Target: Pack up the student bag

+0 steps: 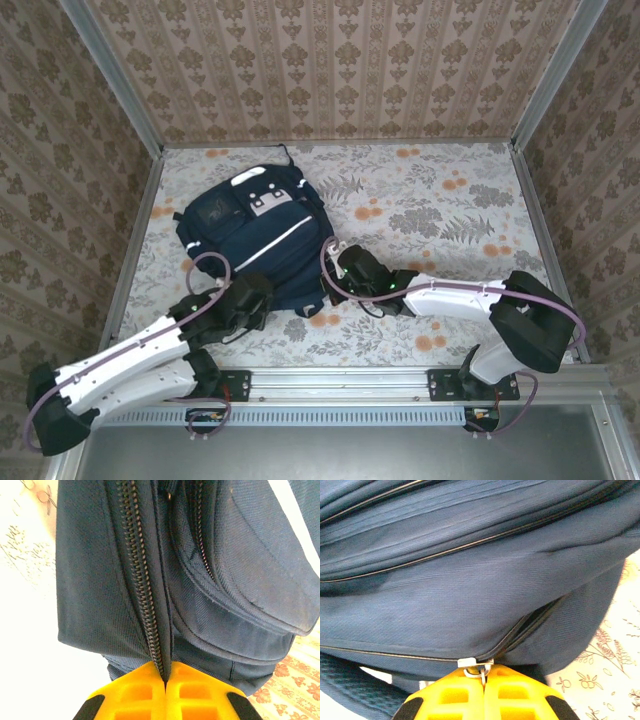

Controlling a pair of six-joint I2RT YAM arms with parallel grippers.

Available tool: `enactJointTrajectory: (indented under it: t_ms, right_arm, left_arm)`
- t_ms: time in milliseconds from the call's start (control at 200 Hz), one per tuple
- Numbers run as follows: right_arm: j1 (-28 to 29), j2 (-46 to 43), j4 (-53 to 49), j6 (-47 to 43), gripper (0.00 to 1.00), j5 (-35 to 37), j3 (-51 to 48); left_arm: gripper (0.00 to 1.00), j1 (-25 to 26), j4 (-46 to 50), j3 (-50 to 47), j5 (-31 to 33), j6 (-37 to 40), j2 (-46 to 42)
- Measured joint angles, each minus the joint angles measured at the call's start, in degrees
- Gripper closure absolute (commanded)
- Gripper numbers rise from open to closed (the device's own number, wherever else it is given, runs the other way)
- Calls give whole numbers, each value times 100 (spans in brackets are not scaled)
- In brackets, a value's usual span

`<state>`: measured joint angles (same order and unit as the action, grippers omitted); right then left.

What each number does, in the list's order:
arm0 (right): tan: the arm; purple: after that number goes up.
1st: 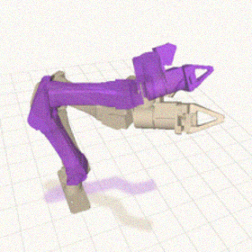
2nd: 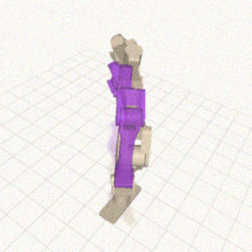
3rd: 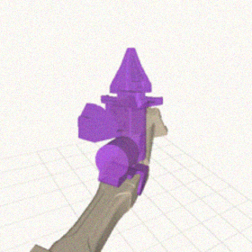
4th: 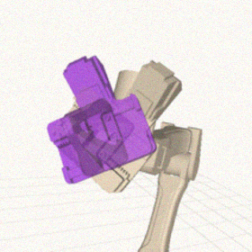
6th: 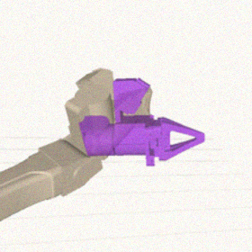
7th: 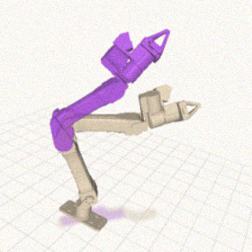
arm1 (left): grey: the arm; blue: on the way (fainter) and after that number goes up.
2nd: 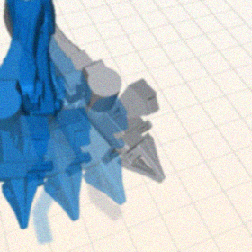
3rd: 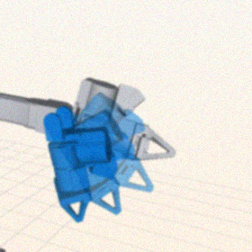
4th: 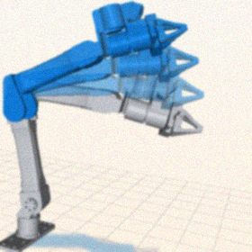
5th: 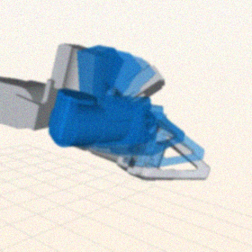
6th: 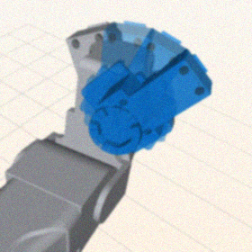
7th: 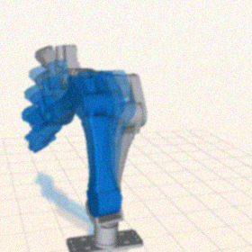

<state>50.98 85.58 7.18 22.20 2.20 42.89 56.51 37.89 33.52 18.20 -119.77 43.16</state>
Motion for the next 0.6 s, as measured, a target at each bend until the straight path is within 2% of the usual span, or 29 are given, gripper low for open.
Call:
enactJointTrajectory:
  t_ms: [205,350,510,600]
  right_arm:
    - [-129,-76,-33,94,100,-238,2]
    - [-433,-188,-472,251,100,4,-114]
    - [-326,-737,-981,363,100,192,-157]
    - [-103,-914,-1180,398,100,199,-155]
  left_arm:
    - [100,-457,857,-7,0,249,-1034]
    - [100,-1681,1604,-66,-15,885,-1742]
    - [100,-3248,1617,-391,-848,1895,-1847]
    - [98,-3650,1434,-417,-1335,2374,-1547]
